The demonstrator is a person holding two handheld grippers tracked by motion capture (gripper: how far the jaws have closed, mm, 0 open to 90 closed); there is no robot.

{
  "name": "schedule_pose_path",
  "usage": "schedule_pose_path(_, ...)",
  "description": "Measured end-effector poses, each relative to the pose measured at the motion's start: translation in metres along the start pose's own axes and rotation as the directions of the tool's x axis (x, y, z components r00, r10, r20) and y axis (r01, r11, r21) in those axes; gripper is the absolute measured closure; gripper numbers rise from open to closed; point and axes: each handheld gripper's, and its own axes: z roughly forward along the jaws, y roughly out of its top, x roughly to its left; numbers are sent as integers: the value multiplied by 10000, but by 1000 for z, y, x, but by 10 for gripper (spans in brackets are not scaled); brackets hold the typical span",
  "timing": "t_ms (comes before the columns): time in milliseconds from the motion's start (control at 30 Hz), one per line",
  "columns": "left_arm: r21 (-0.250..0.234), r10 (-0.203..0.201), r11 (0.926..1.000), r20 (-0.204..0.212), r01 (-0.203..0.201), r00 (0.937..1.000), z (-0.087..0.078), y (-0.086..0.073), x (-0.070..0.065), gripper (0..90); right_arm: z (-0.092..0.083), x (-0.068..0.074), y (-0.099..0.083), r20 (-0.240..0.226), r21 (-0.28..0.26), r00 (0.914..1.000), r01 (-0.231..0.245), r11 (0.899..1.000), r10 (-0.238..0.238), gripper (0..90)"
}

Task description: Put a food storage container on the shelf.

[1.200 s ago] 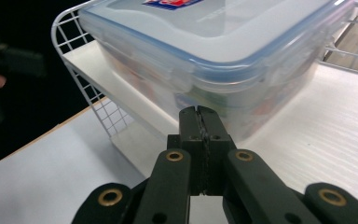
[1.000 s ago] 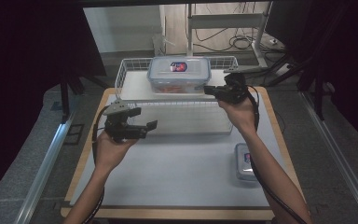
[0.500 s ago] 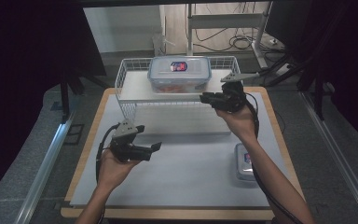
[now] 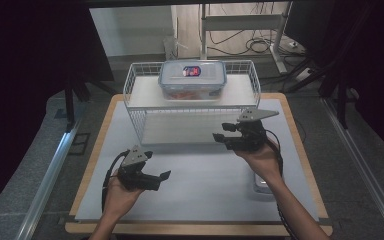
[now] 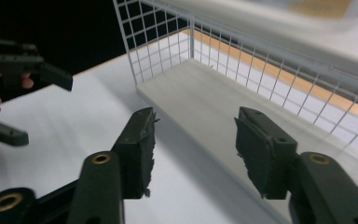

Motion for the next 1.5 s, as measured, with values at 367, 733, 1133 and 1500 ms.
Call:
schedule_pose_path(367,-353,89,9993,-224,-97,9997,2,-22,-9,72,-17,5,-34,263,67,9997,-1,10000,-1,326)
schedule_pose_path(733,93,-2,10000,-722,9,9974,-4,-52,-15,59,-21,9,-70,619,468,9973,-418,9980,389,259)
schedule_pose_path(1133,188,95,9998,-1315,-71,9913,-10,-63,-13,40,-19,25,-106,1018,1426,9946,-334,9892,189,176)
schedule_pose_path(1500,282,218,9994,-1326,-183,9909,-7,-62,-15,40,-17,27,-115,1101,1764,9935,-491,9831,299,108)
